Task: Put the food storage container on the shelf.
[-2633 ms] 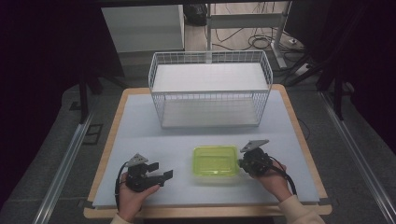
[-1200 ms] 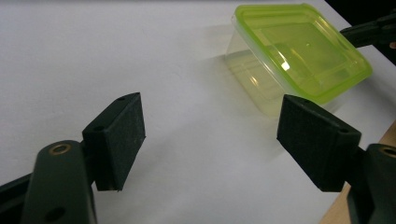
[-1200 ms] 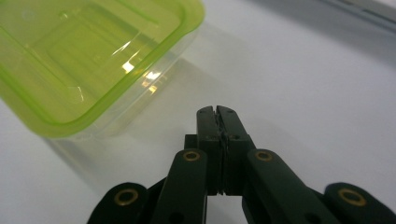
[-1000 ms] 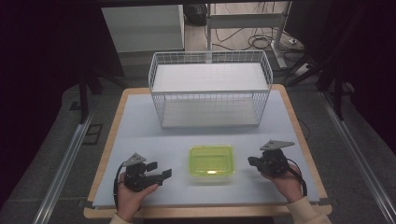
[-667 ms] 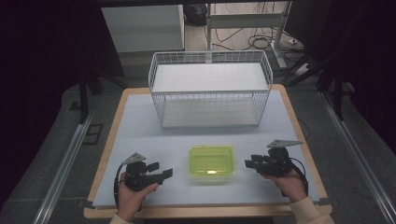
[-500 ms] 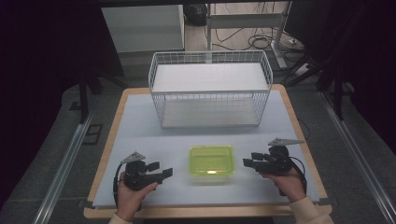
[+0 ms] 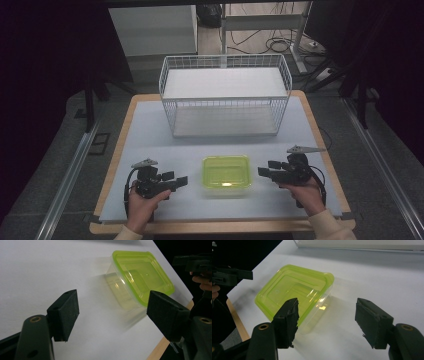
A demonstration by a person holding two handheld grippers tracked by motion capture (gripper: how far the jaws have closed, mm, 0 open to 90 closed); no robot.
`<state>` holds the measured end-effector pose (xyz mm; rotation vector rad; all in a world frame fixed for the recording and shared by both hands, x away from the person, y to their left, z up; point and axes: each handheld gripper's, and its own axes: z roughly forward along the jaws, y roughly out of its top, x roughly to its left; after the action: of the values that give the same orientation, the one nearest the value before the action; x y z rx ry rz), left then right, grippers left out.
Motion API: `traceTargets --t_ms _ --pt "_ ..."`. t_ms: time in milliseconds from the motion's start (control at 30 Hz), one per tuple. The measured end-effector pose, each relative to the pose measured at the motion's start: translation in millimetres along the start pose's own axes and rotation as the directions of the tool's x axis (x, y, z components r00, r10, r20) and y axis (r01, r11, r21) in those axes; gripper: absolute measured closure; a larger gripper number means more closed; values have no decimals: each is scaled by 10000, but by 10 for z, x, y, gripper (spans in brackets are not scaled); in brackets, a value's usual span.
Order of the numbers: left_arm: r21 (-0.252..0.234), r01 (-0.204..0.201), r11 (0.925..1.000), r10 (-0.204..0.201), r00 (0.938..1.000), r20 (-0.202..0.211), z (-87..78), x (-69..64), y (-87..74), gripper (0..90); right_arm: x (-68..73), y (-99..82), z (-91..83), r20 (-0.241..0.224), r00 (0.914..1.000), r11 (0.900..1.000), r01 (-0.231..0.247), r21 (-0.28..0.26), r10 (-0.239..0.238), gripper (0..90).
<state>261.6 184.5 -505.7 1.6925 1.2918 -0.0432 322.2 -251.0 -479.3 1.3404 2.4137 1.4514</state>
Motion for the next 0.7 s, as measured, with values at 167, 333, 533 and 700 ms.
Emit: traceTargets --t_ms 167,333,533,700 --pt "-49 188 9998 -187 9998 114 56 -12 74 257 23 20 72 -97 9999 9998 -81 179 83 366" --pt "79 243 9997 -244 9994 225 107 -35 105 258 40 36 107 -177 9996 9995 -224 232 228 380" --pt "202 610 9979 -620 9968 510 134 -19 137 291 42 55 174 -264 9988 9986 -394 364 404 415" --pt "424 660 9969 -685 9959 599 191 -19 162 296 54 52 239 -284 9983 9975 -487 510 502 416"
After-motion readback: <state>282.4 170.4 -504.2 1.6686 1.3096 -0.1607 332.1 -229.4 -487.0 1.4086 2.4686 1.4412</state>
